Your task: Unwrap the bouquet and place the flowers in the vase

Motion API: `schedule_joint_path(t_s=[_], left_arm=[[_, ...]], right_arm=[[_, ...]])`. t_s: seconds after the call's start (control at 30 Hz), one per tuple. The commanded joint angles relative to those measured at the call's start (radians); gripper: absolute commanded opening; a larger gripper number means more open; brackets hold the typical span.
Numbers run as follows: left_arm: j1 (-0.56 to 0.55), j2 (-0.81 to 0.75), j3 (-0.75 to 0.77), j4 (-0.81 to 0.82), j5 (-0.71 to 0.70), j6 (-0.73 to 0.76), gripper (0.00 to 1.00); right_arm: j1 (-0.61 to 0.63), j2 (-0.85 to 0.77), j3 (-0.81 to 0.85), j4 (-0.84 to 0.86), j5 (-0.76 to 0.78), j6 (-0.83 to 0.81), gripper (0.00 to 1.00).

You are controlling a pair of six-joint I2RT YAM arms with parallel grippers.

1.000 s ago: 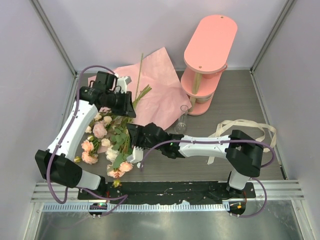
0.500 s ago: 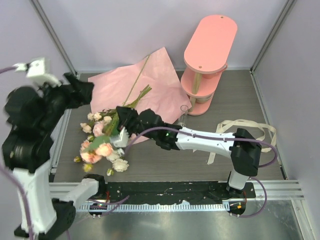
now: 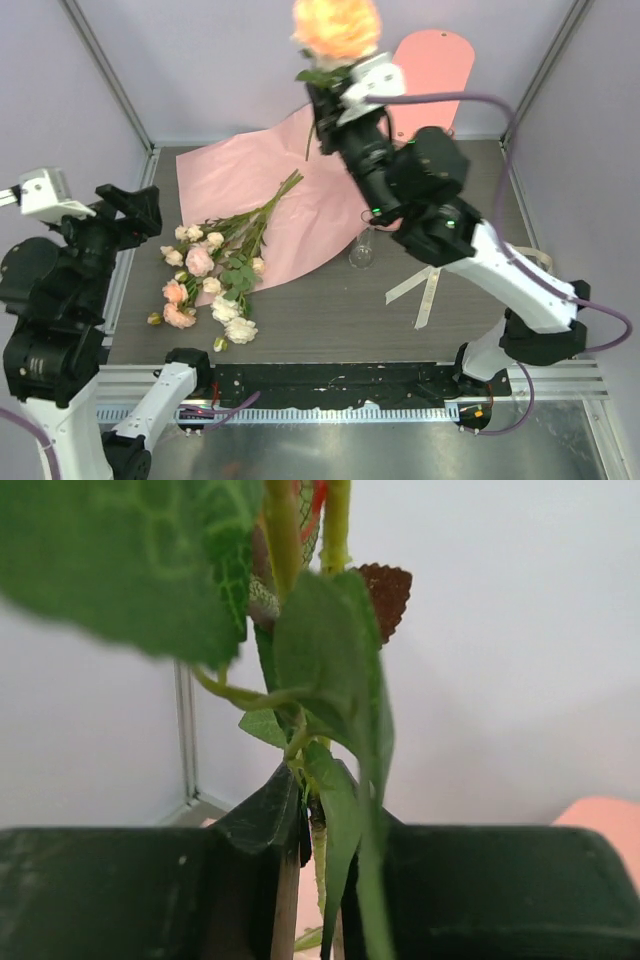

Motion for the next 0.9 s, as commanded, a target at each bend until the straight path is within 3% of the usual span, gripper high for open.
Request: schedule_joint_path(t_s=[0.0, 0.1, 0.27, 0.5, 0.87], left_arm=[[-0.001, 0.009, -0.089, 0.08, 0.033, -0.012, 0.75], [0.001, 0.02, -0.13, 0.092, 0.079, -0.026, 0.75], [0.001, 0.025, -0.199, 0.129, 0.137, -0.063, 0.74], [-0.001, 0.021, -0.259, 0.158, 0.183, -0.098, 0.73], [0.001, 0.023, -0.267, 0.156, 0.183, -0.092, 0.74]], right_arm=[[-0.003, -0.086, 0.133, -0.252, 0.251, 0.341, 0.01], [-0.003, -0.08, 0.235, -0.356, 0.387, 0.317, 0.01], [-0.014, -0.098, 0.218, -0.366, 0.466, 0.187, 0.01], [-0.069, -0.091, 0.203, -0.389, 0.422, 0.162, 0.01], [-0.121, -0.063, 0.244, -0.518, 0.362, 0.286, 0.01]])
